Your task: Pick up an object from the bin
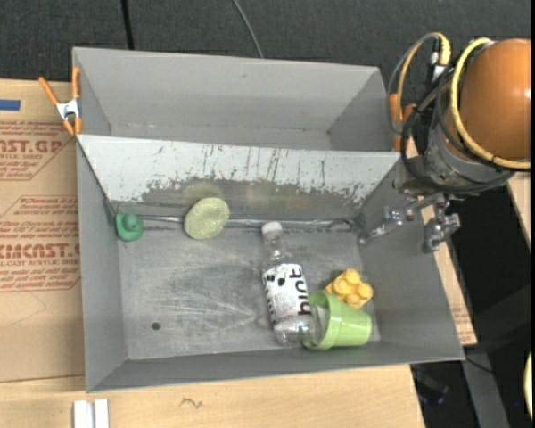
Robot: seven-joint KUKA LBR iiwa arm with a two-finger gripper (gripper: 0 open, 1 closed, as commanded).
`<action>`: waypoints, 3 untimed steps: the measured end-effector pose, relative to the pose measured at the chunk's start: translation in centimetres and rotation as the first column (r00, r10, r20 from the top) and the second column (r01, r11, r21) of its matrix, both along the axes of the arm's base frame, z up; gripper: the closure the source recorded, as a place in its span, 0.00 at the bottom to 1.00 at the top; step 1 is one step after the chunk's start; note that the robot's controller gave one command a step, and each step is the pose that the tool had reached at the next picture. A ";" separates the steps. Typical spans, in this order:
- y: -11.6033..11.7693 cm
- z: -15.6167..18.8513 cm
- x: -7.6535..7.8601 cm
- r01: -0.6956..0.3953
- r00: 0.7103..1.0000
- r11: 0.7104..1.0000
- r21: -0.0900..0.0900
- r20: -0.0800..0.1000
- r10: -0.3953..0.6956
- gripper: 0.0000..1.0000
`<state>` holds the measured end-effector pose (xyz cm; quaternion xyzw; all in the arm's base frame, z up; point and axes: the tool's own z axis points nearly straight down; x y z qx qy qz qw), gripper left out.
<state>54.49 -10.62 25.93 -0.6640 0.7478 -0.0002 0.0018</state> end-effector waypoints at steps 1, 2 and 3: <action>-0.1 0.2 0.1 0.001 1.000 1.000 -0.002 0.006 -0.001 0.00; 0.4 -1.9 0.7 -0.094 0.996 0.996 -0.003 0.004 0.094 0.00; 0.7 -8.7 2.2 -0.316 0.949 0.949 -0.003 0.002 0.316 0.00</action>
Offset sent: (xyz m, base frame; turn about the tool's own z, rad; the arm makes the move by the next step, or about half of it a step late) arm 0.0190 0.0149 -0.0601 -0.2729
